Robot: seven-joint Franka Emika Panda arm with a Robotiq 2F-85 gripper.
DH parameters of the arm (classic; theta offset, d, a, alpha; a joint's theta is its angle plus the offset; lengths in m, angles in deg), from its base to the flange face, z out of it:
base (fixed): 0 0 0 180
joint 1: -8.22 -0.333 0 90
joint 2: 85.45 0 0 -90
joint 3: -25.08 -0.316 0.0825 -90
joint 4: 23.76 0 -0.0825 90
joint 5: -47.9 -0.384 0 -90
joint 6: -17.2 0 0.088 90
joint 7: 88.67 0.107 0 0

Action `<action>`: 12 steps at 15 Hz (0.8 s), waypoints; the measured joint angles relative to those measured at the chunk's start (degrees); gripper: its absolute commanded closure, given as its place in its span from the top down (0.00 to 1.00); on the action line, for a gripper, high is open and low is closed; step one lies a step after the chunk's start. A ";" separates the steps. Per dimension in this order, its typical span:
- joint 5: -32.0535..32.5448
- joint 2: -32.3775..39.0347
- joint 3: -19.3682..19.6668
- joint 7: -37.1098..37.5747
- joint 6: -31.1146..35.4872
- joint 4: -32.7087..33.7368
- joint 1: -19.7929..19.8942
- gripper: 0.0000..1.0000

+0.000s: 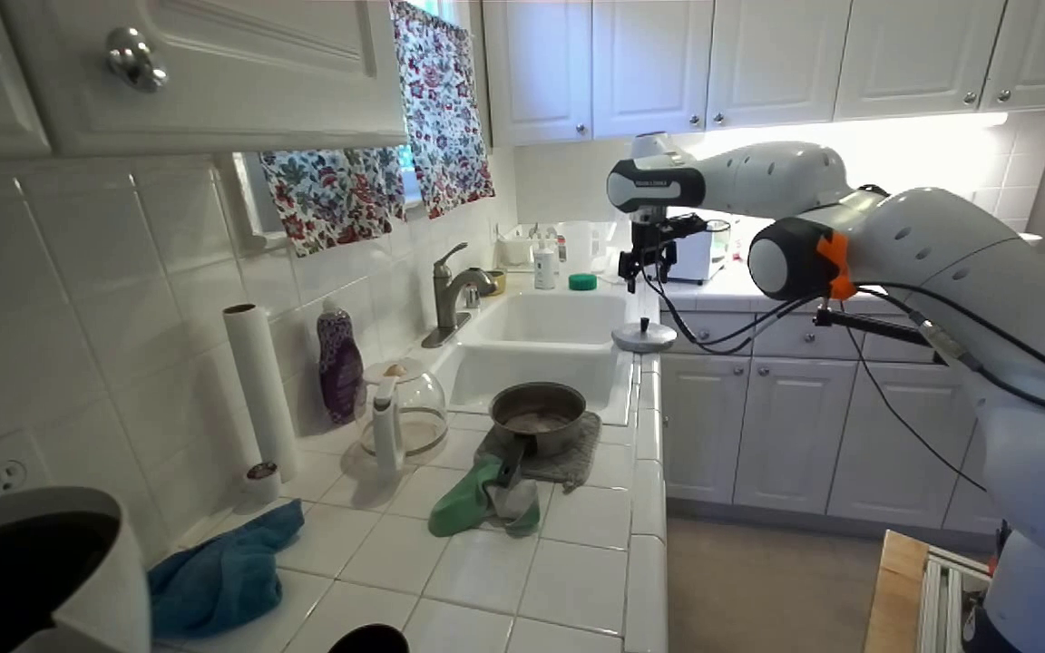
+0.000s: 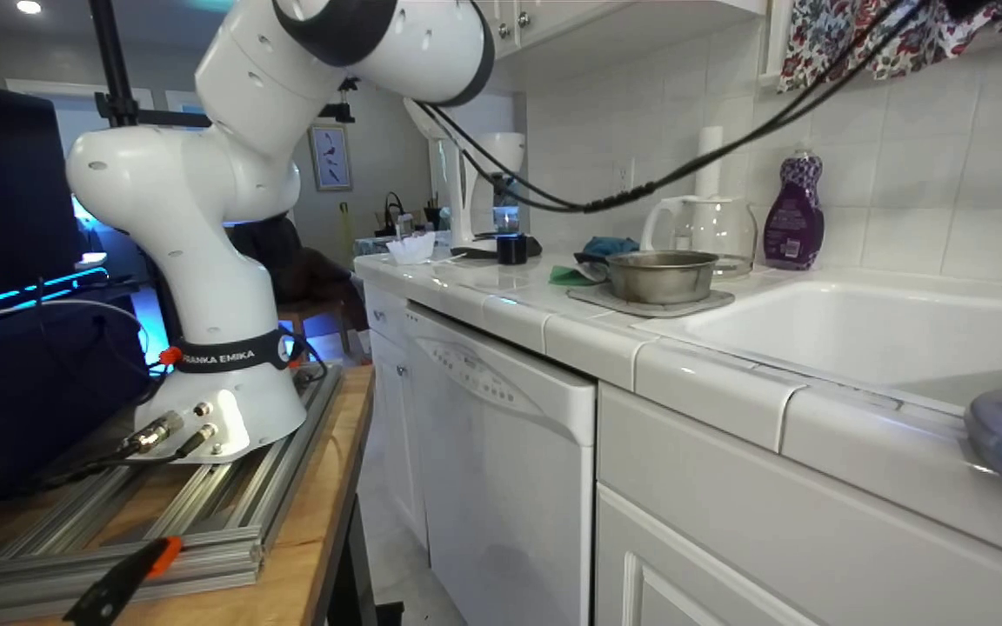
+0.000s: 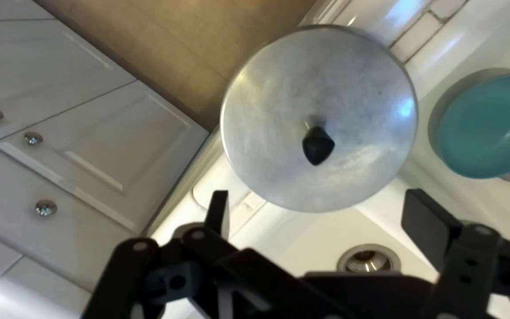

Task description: Pick up the lid from the pot and put it on the counter

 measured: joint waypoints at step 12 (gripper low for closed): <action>0.33 -17.74 -0.66 -6.87 -1.91 -12.95 -7.96 1.00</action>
